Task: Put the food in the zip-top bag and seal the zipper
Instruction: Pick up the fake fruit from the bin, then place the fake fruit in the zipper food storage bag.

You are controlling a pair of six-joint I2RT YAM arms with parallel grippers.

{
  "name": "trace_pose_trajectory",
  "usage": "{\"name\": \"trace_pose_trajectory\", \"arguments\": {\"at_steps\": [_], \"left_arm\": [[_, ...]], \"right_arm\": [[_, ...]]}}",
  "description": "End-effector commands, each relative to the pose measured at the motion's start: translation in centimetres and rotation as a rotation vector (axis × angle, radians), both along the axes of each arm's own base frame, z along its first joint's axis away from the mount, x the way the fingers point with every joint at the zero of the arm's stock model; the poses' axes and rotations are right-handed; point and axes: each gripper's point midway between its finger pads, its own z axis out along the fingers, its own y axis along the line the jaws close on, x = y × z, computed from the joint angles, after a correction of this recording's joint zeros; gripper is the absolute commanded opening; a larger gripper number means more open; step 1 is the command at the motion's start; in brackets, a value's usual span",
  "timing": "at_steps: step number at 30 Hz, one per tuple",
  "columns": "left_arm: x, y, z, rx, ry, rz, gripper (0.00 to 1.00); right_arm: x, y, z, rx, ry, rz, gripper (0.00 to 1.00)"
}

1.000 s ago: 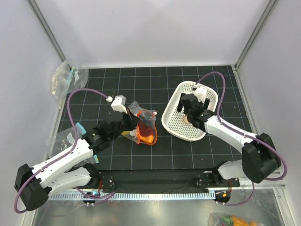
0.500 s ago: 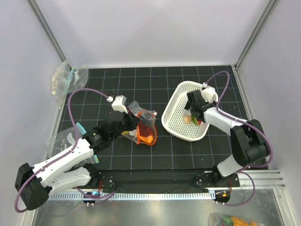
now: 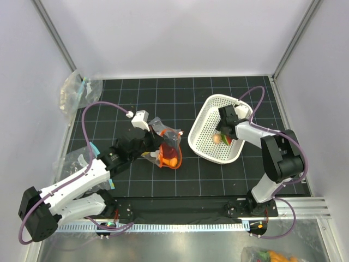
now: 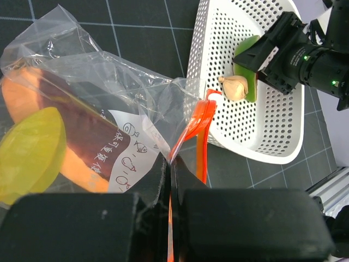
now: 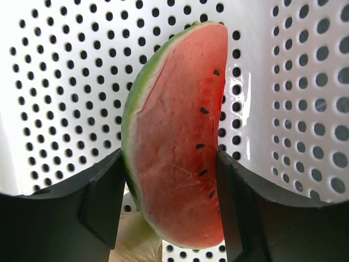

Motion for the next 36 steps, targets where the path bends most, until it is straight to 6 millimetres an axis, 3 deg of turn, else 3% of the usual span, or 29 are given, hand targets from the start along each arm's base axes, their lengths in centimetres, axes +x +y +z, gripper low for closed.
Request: {"name": "trace_pose_trajectory", "arguments": {"at_steps": [1,2,4,5,10,13,18,20,24,26,27,31,36], "left_arm": [[0.3,-0.9,2.7,-0.062,-0.043,-0.016,0.0],[0.3,-1.0,2.8,-0.062,-0.042,-0.017,0.0],[0.4,-1.0,2.7,-0.061,-0.041,-0.017,0.0],[0.3,-1.1,2.8,-0.063,-0.039,-0.021,0.0],[0.3,-1.2,2.7,-0.06,-0.037,-0.026,0.0],[0.4,-1.3,2.7,-0.057,-0.037,-0.032,0.0],[0.3,-1.3,2.6,-0.054,-0.035,-0.033,0.0],[0.3,-1.0,2.8,-0.054,-0.043,-0.025,0.0],[0.7,-0.2,2.6,-0.054,-0.046,0.03,0.0],[1.4,1.0,2.2,-0.039,-0.042,0.107,0.0],[1.4,1.2,2.0,-0.036,-0.033,0.119,0.0],[1.8,2.5,2.1,-0.02,-0.038,0.177,0.0],[2.0,5.4,2.1,-0.009,-0.046,0.322,0.0]], "right_arm": [[1.1,0.3,2.8,0.042,-0.106,-0.001,0.43],[1.2,0.3,4.0,0.05,-0.14,0.0,0.42],[0.9,0.4,4.5,0.06,-0.166,0.017,0.39],[1.2,0.7,6.4,0.082,-0.233,0.03,0.37],[-0.1,0.7,9.3,0.124,-0.344,0.062,0.33],[-0.5,2.1,11.2,0.181,-0.421,0.152,0.32],[-2.5,7.5,14.4,0.333,-0.514,0.493,0.3],[-3.5,9.2,16.7,0.382,-0.592,0.589,0.28],[-6.7,14.0,19.8,0.453,-0.666,0.862,0.25],[-7.8,15.8,20.2,0.463,-0.671,0.959,0.25],[-9.1,17.7,20.7,0.475,-0.673,1.054,0.25],[-12.3,22.1,20.4,0.488,-0.625,1.292,0.25],[-14.9,24.7,20.0,0.526,-0.588,1.464,0.24]]}}
